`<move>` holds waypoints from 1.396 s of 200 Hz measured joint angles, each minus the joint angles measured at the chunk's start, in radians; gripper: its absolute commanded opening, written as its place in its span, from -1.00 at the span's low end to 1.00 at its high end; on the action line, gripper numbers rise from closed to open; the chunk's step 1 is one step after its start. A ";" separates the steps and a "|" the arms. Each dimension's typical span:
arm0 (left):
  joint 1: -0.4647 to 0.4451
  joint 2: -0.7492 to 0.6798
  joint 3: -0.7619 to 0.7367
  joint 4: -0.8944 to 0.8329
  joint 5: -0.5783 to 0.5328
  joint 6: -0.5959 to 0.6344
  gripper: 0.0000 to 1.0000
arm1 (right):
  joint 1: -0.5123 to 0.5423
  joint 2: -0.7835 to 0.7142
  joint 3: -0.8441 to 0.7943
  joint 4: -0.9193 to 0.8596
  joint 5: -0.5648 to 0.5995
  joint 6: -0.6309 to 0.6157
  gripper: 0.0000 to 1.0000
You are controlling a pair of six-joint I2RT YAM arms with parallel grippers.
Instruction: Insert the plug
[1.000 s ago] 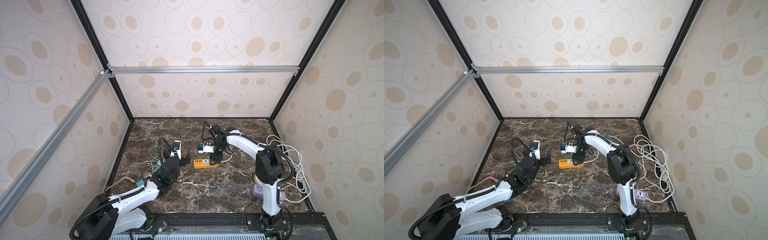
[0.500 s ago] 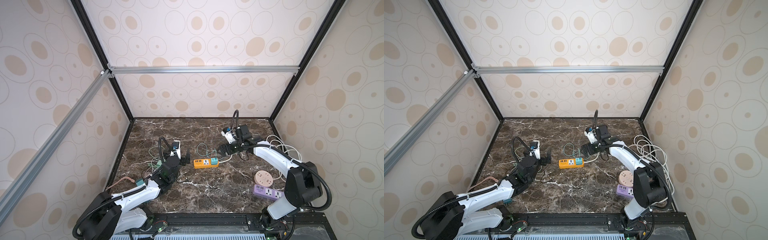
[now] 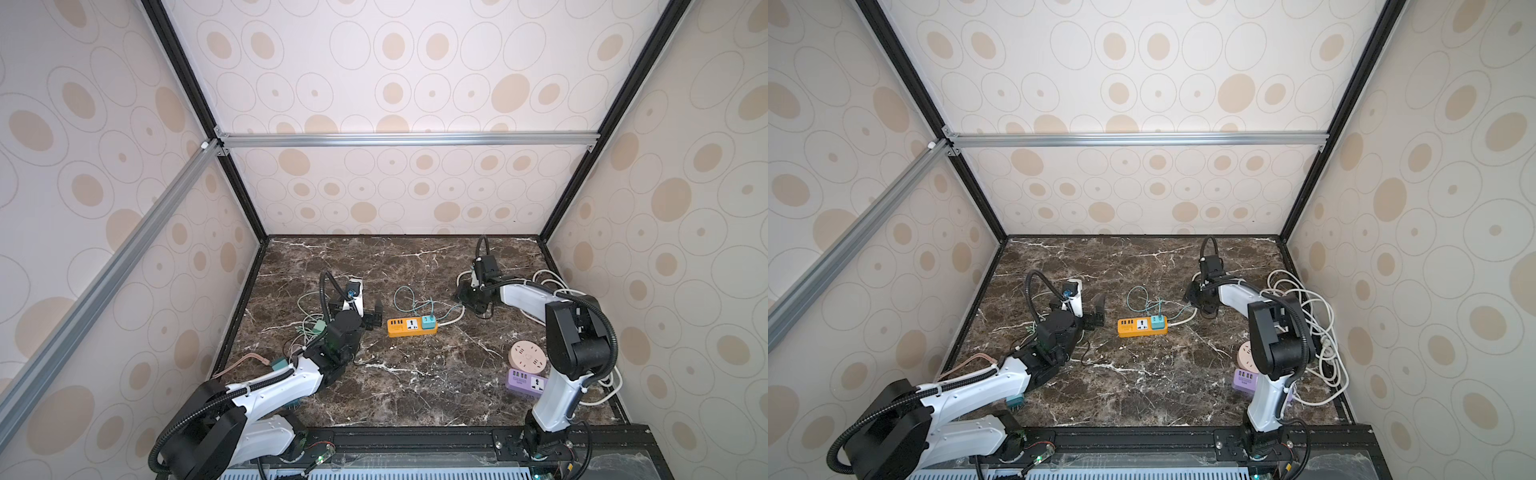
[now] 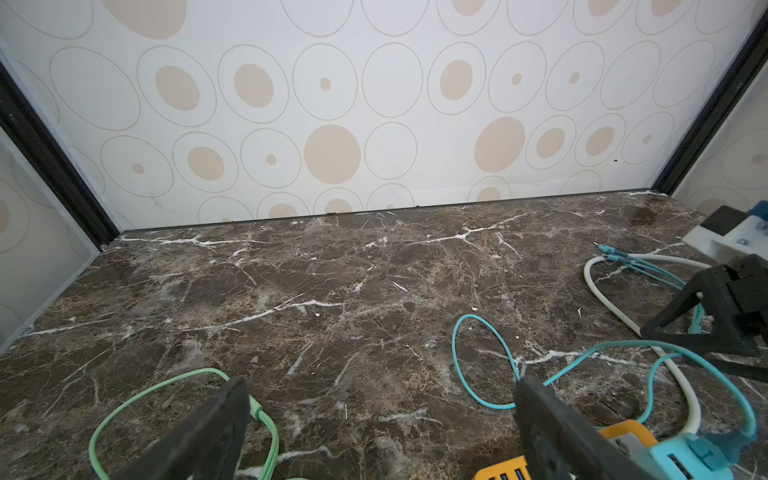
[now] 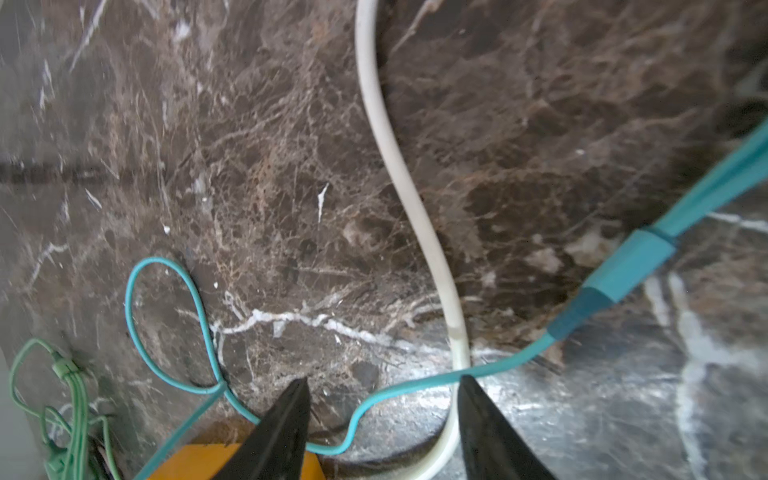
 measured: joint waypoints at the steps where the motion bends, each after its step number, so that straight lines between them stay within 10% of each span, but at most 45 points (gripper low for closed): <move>1: 0.000 0.000 0.000 0.000 0.000 0.000 0.97 | 0.000 0.001 0.000 0.000 0.000 0.001 0.05; 66: 0.001 0.000 0.000 -0.005 0.001 0.000 0.97 | 0.047 0.064 0.054 -0.014 0.090 0.114 0.14; 88: 0.001 0.000 0.000 -0.015 0.001 0.000 0.97 | 0.064 0.079 0.055 -0.002 0.126 0.138 -0.06; 128: 0.001 0.000 0.000 -0.024 0.000 0.000 0.97 | 0.063 0.078 0.056 0.014 0.209 0.134 -0.99; 184: 0.003 -0.002 0.000 -0.037 -0.002 0.000 0.97 | -0.056 -0.083 0.057 0.114 0.334 0.072 -1.00; 209: 0.003 -0.002 0.000 -0.038 -0.002 0.000 0.97 | -0.100 -0.124 0.092 0.121 0.332 0.048 0.13; 279: 0.003 0.021 0.019 -0.039 0.003 0.000 0.97 | 0.015 -0.100 -0.079 0.090 0.174 0.187 0.34</move>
